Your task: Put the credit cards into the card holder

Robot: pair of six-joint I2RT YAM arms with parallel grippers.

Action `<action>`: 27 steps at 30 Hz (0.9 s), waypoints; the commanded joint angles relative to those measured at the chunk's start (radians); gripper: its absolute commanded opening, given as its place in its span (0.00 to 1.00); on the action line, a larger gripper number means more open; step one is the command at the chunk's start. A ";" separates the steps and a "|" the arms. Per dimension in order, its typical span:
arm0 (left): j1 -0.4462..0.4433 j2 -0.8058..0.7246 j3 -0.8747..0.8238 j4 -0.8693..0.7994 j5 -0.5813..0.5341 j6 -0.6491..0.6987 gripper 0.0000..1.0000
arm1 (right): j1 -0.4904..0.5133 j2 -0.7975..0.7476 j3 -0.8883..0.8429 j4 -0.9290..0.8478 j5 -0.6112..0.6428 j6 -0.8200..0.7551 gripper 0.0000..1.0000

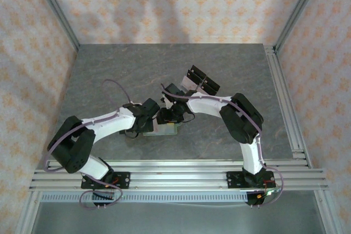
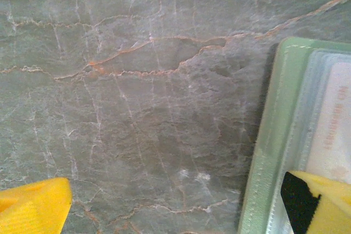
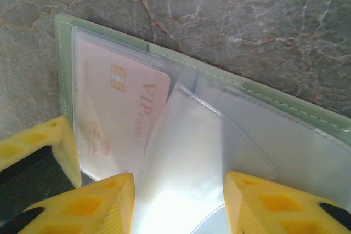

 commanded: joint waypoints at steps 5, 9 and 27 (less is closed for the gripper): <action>-0.058 -0.154 0.023 -0.005 -0.018 0.007 1.00 | 0.000 0.015 -0.035 0.037 -0.019 0.043 0.47; -0.107 -0.182 0.013 0.027 -0.003 0.010 1.00 | 0.001 0.019 -0.042 0.051 -0.020 0.053 0.47; -0.212 -0.159 -0.064 0.176 0.003 0.063 1.00 | -0.002 0.013 -0.051 0.062 -0.023 0.062 0.47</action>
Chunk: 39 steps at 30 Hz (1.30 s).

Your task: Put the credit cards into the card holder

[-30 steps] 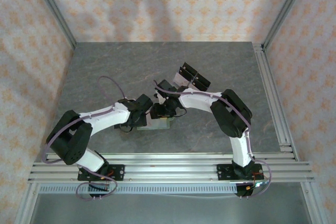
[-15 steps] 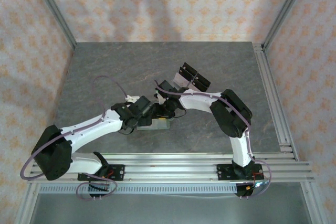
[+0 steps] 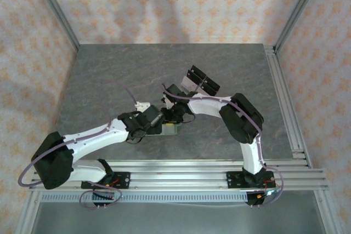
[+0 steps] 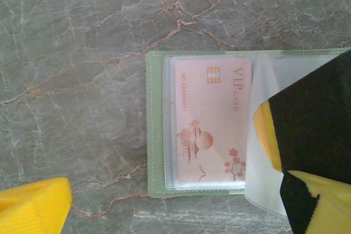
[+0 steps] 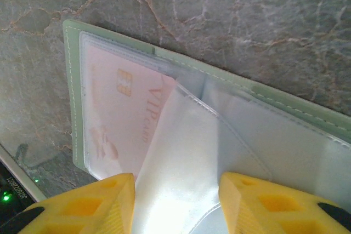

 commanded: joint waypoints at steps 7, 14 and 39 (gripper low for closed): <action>-0.041 -0.070 -0.083 0.045 -0.024 -0.013 1.00 | 0.004 0.004 -0.017 -0.009 0.022 0.022 0.47; -0.041 -0.196 -0.153 0.027 -0.024 -0.035 1.00 | 0.004 0.001 -0.018 -0.014 0.023 0.018 0.47; -0.042 0.046 -0.068 0.173 0.006 0.074 1.00 | 0.004 -0.007 -0.025 -0.021 0.023 0.025 0.47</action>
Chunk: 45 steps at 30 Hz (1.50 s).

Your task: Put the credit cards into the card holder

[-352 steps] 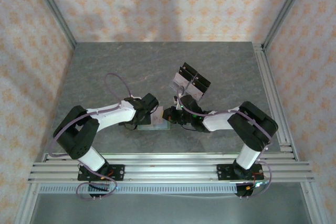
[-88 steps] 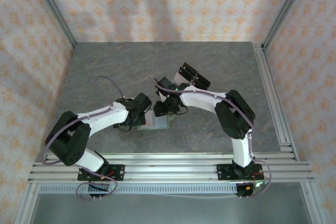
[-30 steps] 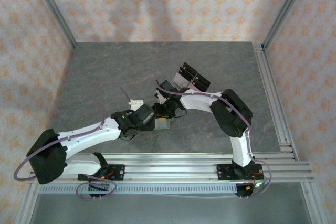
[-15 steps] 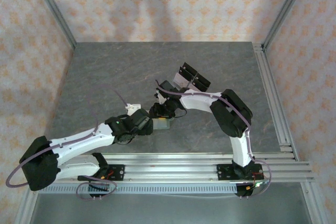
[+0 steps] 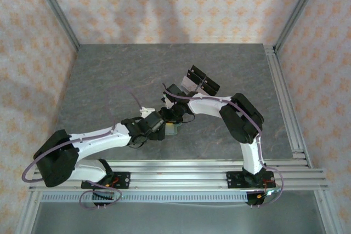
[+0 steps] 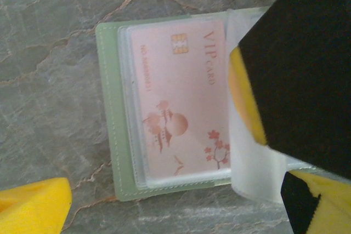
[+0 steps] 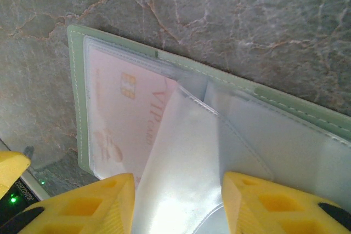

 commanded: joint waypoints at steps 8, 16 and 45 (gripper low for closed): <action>-0.005 0.087 0.035 0.017 -0.076 0.008 1.00 | 0.006 -0.002 -0.026 -0.026 0.017 0.004 0.47; -0.005 0.109 0.012 0.014 -0.115 -0.013 1.00 | 0.006 -0.006 -0.010 -0.032 0.006 0.005 0.47; -0.004 0.104 -0.003 0.016 -0.133 -0.020 1.00 | -0.023 -0.184 -0.144 0.122 0.058 0.173 0.49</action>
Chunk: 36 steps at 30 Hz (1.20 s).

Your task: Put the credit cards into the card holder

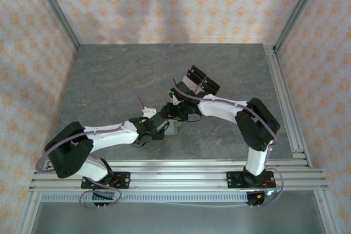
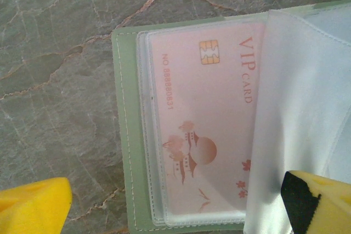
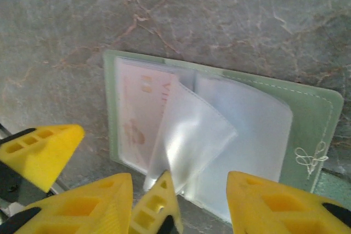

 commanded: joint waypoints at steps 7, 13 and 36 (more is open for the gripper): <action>-0.005 -0.029 -0.014 -0.012 -0.042 -0.011 1.00 | -0.001 0.046 -0.032 0.124 -0.035 0.064 0.49; -0.005 -0.034 -0.008 -0.014 -0.040 -0.010 1.00 | -0.002 0.087 -0.020 0.142 -0.047 0.075 0.49; -0.004 -0.200 0.001 -0.081 -0.041 -0.029 1.00 | 0.000 0.123 0.000 0.197 -0.088 0.123 0.49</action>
